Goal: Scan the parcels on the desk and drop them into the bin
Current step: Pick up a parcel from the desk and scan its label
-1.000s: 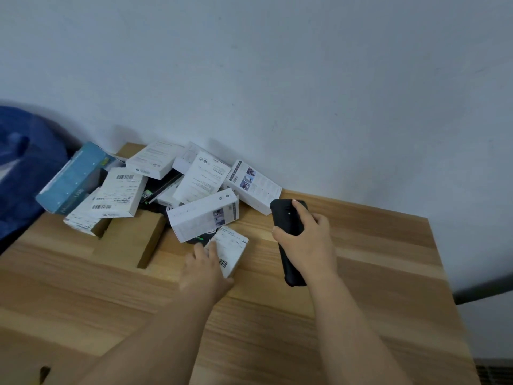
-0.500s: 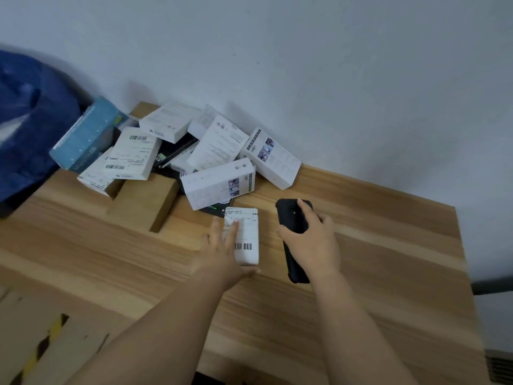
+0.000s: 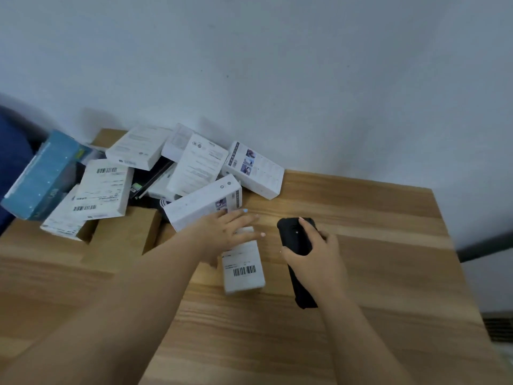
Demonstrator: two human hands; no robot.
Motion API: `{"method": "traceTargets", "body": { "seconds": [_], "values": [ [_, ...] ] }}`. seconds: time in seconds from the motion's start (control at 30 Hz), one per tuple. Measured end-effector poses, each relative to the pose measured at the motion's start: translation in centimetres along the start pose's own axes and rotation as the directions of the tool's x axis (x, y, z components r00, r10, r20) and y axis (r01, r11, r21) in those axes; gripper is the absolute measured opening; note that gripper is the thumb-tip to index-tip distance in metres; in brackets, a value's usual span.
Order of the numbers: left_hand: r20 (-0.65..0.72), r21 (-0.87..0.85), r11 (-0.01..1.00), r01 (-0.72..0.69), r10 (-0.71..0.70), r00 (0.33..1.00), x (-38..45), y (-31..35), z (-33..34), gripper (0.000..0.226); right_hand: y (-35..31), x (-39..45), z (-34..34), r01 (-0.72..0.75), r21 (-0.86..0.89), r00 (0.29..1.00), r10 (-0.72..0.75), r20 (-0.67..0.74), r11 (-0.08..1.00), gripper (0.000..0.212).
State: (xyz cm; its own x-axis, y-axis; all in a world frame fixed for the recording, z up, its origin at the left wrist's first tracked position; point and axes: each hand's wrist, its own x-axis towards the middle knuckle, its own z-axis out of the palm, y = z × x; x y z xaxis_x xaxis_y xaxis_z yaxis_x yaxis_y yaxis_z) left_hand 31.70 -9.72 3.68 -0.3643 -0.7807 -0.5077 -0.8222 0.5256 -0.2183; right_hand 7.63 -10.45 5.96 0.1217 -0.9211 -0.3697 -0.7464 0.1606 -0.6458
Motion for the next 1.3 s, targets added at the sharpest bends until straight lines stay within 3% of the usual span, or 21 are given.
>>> {"method": "traceTargets", "body": {
  "seconds": [0.17,0.37,0.53,0.67,0.83,0.97,1.13,1.23,1.3],
  "values": [
    [0.042,0.099,0.98,-0.175,0.171,0.984,1.9,-0.5,0.3,0.127,0.1,-0.1,0.7,-0.035,-0.008,0.997,0.035,-0.064,0.999,0.072],
    [-0.038,-0.018,0.985,-0.169,0.169,0.985,1.3,-0.2,1.9,0.096,-0.5,-0.6,2.1,-0.033,-0.012,0.993,0.032,-0.114,0.999,0.073],
    [-0.098,-0.232,0.972,0.042,-0.066,0.993,0.6,1.3,3.5,0.103,-0.9,-0.7,2.5,-0.031,-0.003,0.995,0.03,-0.098,1.0,0.074],
    [-0.104,-0.457,0.859,0.23,-0.309,0.946,0.4,3.9,3.6,0.109,-1.5,-0.4,2.3,-0.007,-0.013,0.997,0.006,-0.077,1.0,0.074],
    [-0.093,-0.565,0.756,0.331,-0.457,0.885,0.8,5.4,3.3,0.107,-1.9,0.2,1.6,0.021,-0.021,0.998,-0.022,-0.054,1.0,0.073],
    [-0.173,-0.491,0.766,0.414,-0.552,0.816,-0.4,4.6,1.4,0.101,-2.6,0.1,0.5,0.066,-0.027,0.997,-0.067,-0.032,0.997,0.073],
    [-0.282,-0.249,0.82,0.516,-0.571,0.771,-3.8,0.7,-3.0,0.098,-5.5,-0.4,-1.8,0.201,-0.05,0.98,-0.201,0.002,0.978,0.071],
    [-0.313,-0.157,0.786,0.598,-0.614,0.725,-6.6,-1.6,-5.8,0.099,-8.1,-1.1,-3.5,0.321,-0.071,0.947,-0.319,0.038,0.944,0.071],
    [-0.36,-0.136,0.73,0.67,-0.667,0.653,-8.5,-2.8,-7.4,0.1,-9.8,-1.7,-4.5,0.401,-0.092,0.916,-0.396,0.069,0.911,0.071]
  ]
}}
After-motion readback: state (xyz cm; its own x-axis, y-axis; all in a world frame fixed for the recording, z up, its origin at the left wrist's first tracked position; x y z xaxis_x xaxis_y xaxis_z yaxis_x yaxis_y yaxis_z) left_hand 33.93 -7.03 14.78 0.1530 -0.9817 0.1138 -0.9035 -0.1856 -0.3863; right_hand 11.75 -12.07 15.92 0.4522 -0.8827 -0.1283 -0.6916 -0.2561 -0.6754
